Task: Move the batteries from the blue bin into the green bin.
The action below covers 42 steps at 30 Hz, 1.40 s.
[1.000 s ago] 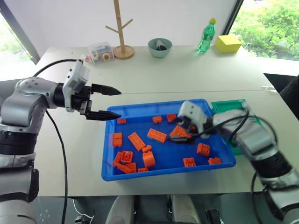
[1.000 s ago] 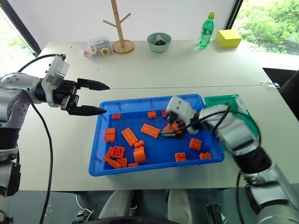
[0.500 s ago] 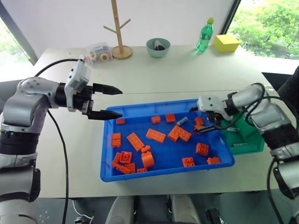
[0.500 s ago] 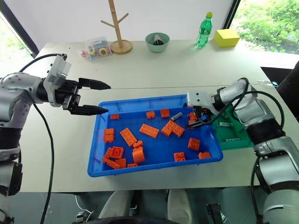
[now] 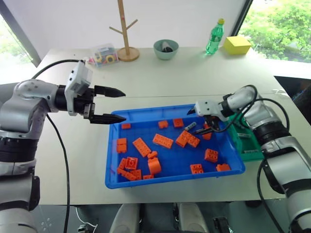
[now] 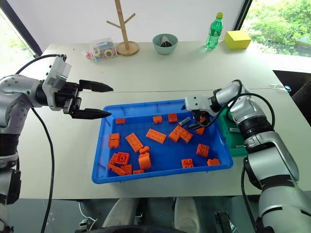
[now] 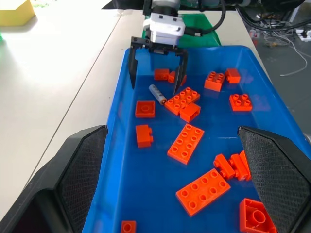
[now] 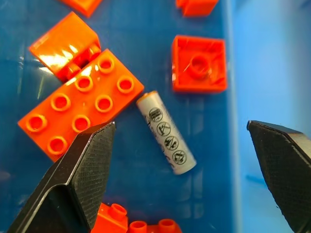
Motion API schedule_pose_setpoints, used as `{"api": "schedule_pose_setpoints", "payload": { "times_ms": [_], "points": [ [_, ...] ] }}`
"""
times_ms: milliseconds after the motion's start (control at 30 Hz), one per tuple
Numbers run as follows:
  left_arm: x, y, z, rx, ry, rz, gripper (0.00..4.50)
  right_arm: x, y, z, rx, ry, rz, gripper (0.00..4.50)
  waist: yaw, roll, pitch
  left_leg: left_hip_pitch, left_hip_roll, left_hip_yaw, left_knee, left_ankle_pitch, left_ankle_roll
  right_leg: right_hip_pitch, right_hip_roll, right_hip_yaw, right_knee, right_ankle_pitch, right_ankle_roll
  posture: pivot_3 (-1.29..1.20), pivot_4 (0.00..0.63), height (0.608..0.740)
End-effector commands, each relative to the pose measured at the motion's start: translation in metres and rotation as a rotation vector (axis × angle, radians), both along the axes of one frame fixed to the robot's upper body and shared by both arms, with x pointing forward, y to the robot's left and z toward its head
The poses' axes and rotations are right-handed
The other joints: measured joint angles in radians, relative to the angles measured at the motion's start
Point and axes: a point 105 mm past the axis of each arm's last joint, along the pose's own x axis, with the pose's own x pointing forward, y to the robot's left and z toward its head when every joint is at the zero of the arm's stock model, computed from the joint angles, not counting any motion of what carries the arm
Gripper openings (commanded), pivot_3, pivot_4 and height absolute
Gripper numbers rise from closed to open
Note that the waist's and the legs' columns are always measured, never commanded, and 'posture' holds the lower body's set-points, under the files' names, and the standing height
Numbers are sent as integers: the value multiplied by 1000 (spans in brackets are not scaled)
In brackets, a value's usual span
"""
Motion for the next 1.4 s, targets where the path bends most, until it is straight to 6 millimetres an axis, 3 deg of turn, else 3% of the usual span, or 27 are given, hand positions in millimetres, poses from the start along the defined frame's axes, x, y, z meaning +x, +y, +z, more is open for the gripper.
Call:
{"api": "schedule_pose_setpoints", "payload": {
  "times_ms": [33, 167, 233, 267, 500, 767, 933, 1000, 1133, 1200, 1367, 1400],
  "points": [
    [-4, 0, 13, -1, -48, -8, 4500, 5, 4, 6, -13, -79, 33, 4447, -2, 0, 0, 0, 0, 0, 0, 0, 0, 0, 0, 0, 0, 0, 0, 0, 150, 703],
    [-4, 0, 14, -1, -48, -9, 4500, 3, 3, -1, -15, -69, 44, 4447, -1, 0, 0, 0, 0, 0, 0, 0, 0, 0, 0, 0, 0, 0, 0, 0, 150, 703],
    [-3, 0, 14, -2, -49, -9, 4500, 0, 3, -4, -10, -51, 49, 3921, -1, 0, 0, 1, 0, 0, 0, 0, 0, 1, 0, 0, 0, 0, 0, 0, 150, 703],
    [-3, 0, 14, -3, -50, -9, 4500, -2, 2, -6, -10, -40, 56, 3604, 0, 0, 0, 1, 0, 0, 0, 0, 0, 1, 0, 0, 0, 0, 0, 0, 150, 703],
    [-1, -2, 14, -7, -49, -12, 4500, -12, 4, -6, 29, 22, 58, 104, -1, 0, 0, 1, 0, 0, 0, 0, 1, 1, 1, 0, 1, 0, 0, 0, 150, 703],
    [1, -3, 14, -10, -47, -18, 4500, -29, 12, 22, 149, 82, 3, 55, 4, 0, 0, 1, 0, -1, 0, -1, 2, 1, 0, 0, 1, 0, 0, 0, 150, 703],
    [-1, -5, 11, -11, -37, -32, 4500, -41, 15, 80, 316, -41, -125, 55, 8, 0, 0, 1, 0, -1, 0, -1, 3, 0, 0, 0, 1, 0, 0, 0, 150, 703],
    [-1, -5, 10, -12, -33, -35, 4500, -45, 2, 96, 317, -128, -199, 55, 8, 0, 0, 0, 0, -1, 0, -2, 3, 0, 0, 0, 1, 0, 0, 0, 150, 703],
    [-1, -6, 6, -14, -25, -41, 4500, -60, -48, 125, 321, -265, -436, 55, 20, 0, 0, -1, -1, -1, 0, -2, 3, 0, -2, -1, 0, 0, 0, 0, 150, 703],
    [-1, -6, 6, -16, -20, -47, 4500, -70, -73, 121, 291, -284, -548, 55, 27, 0, 0, -1, -1, -1, 0, -2, 4, 0, -2, -1, -1, 0, 0, 0, 150, 703],
    [2, -4, 6, -15, -18, -50, 4500, -83, -105, 103, 307, -283, -747, 55, 25, 0, 0, -1, 0, 0, 0, -2, 4, 0, -2, 0, 0, 0, 0, 0, 150, 703],
    [3, -4, 6, -16, -18, -50, 4500, -84, -110, 96, 313, -284, -790, 554, 24, 0, 0, -1, 0, 0, 0, -2, 4, 0, -2, 0, 0, 0, 0, 0, 150, 703]
  ]
}}
